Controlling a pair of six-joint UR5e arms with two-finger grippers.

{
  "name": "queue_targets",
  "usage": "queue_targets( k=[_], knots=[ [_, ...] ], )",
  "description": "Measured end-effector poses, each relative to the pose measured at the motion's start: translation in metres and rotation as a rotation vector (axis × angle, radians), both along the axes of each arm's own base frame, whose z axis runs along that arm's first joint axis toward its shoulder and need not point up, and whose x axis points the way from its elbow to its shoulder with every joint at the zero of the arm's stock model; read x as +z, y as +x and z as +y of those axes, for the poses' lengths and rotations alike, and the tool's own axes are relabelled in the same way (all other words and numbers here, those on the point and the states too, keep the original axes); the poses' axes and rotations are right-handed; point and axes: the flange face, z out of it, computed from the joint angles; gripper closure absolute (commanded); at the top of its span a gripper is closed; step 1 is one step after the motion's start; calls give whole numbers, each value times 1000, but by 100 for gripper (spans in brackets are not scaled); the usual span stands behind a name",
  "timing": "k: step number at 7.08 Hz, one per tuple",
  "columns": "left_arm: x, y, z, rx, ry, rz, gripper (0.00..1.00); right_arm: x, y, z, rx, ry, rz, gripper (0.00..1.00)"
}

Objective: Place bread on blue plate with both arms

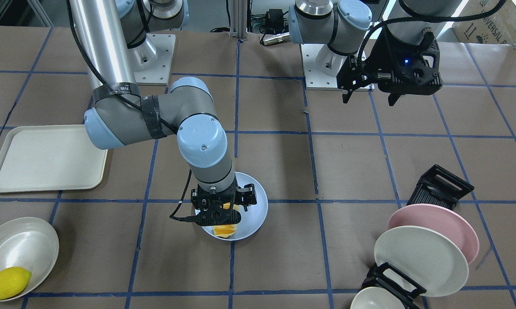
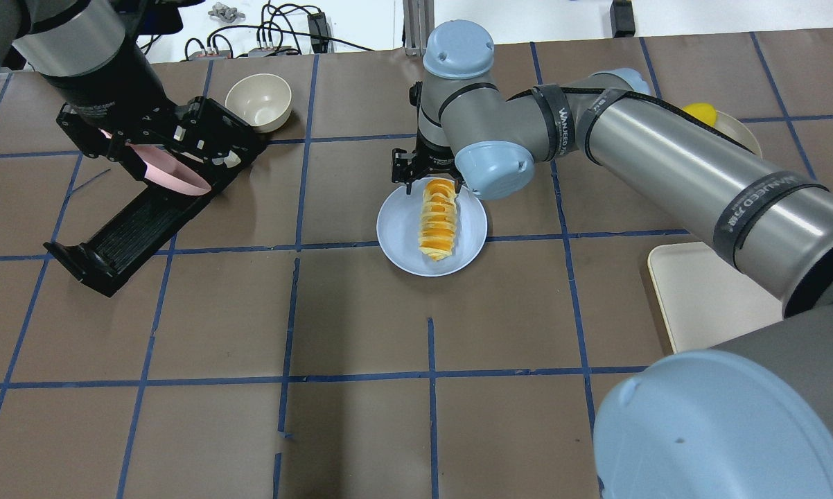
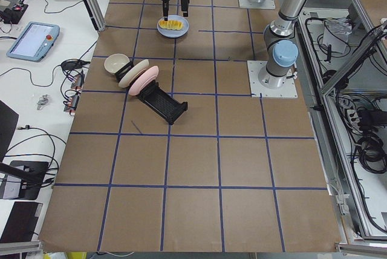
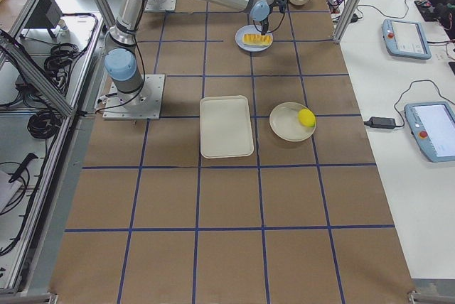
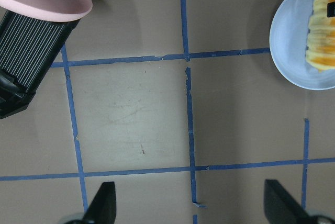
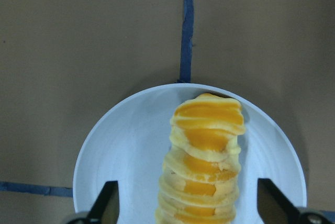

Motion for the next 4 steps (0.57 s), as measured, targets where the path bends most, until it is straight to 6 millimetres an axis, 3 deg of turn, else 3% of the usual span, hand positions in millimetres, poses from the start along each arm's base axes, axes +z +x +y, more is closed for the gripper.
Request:
queue_targets(
  k=[1,2,4],
  knots=[
    [0,0,0,0,0,0,0,7,-3,0,8,-17,13,0],
    [0,0,0,1,0,0,0,29,-16,-7,24,-74,48,0],
    [0,0,0,1,-1,1,0,92,-67,-29,24,-202,96,0]
  ],
)
